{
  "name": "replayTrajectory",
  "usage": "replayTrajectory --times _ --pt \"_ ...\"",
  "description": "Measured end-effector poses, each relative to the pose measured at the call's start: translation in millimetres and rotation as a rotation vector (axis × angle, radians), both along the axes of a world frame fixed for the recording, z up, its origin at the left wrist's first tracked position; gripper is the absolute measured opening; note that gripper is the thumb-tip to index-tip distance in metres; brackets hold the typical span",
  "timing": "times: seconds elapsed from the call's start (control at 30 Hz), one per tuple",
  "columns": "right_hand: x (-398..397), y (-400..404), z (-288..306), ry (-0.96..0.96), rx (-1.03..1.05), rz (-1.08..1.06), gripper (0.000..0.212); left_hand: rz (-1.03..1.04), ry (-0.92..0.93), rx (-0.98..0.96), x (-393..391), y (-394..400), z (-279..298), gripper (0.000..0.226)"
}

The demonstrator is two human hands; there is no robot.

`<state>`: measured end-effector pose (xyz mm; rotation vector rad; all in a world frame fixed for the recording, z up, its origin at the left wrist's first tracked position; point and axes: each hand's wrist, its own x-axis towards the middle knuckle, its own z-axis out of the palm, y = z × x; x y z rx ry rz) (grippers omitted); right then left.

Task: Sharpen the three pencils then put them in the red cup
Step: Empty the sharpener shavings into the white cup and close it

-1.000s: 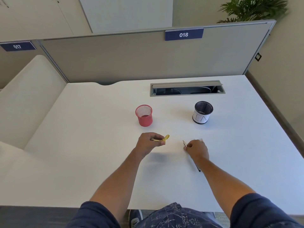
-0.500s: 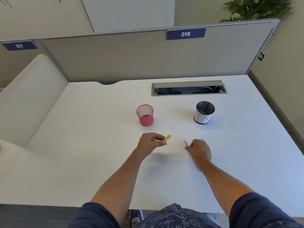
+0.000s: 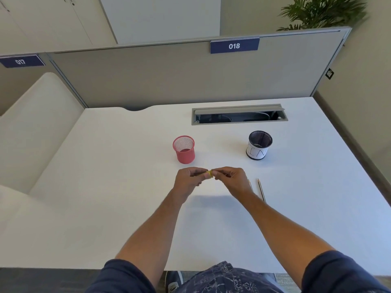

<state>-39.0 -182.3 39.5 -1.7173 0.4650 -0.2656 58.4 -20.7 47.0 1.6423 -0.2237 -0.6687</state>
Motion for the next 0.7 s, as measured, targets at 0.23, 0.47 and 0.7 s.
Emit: replayTrajectory --times 0.23,0.47,0.7 --pt "3 0 0 -0.04 0.188 0.016 0.021 -0.012 0.048 -0.007 1 -3 0 0.014" --pt "8 -11 0 -0.007 0.29 0.088 0.02 -0.033 0.013 -0.009 -1 -10 0 0.009" --pt "17 -18 2 0.121 0.392 -0.004 0.034 -0.077 -0.097 0.04 -3 -25 -3 0.02"
